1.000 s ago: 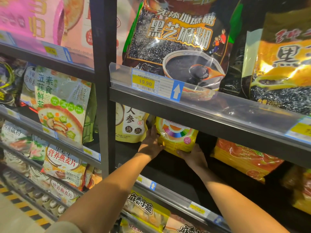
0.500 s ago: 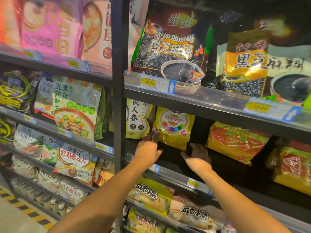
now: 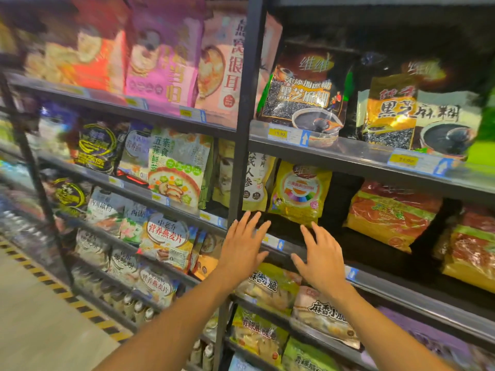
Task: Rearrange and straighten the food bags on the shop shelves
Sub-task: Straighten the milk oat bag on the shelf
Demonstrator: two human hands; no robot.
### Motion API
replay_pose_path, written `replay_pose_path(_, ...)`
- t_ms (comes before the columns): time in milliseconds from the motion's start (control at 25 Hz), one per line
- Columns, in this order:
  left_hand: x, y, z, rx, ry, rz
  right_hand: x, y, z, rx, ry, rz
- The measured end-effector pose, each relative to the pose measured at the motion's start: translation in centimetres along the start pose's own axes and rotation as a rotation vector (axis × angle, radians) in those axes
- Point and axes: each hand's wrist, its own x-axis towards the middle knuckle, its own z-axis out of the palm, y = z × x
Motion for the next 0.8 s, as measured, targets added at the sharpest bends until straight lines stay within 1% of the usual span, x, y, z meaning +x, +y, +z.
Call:
replay_pose_path(120, -3.8, -2.7, -2.2, 0.051, 0.005, -0.067, -1.0, -3.6, -1.3, 0.010, 0.001, -0.058)
replay_pose_path(240, -7.5, -6.4, -5.1, 0.078, 0.025, -0.144, -1.6, -8.3, -2.7, 0.073, 0.004, -0.120)
replay_pose_path(440, -12.6, -12.8, -9.1, 0.144, 0.014, -0.303, -0.7, -16.3, -4.5, 0.154, 0.031, -0.256)
replay_pose_path(640, -16.8, -20.0, -11.6, 0.201, 0.048, -0.469, 1.5, -24.8, -4.7, 0.236, 0.030, -0.398)
replay_pose_path(800, -18.5, -24.6, -13.2, 0.240, 0.053, -0.541, 4.1, -30.5, -3.3, 0.290, 0.003, -0.460)
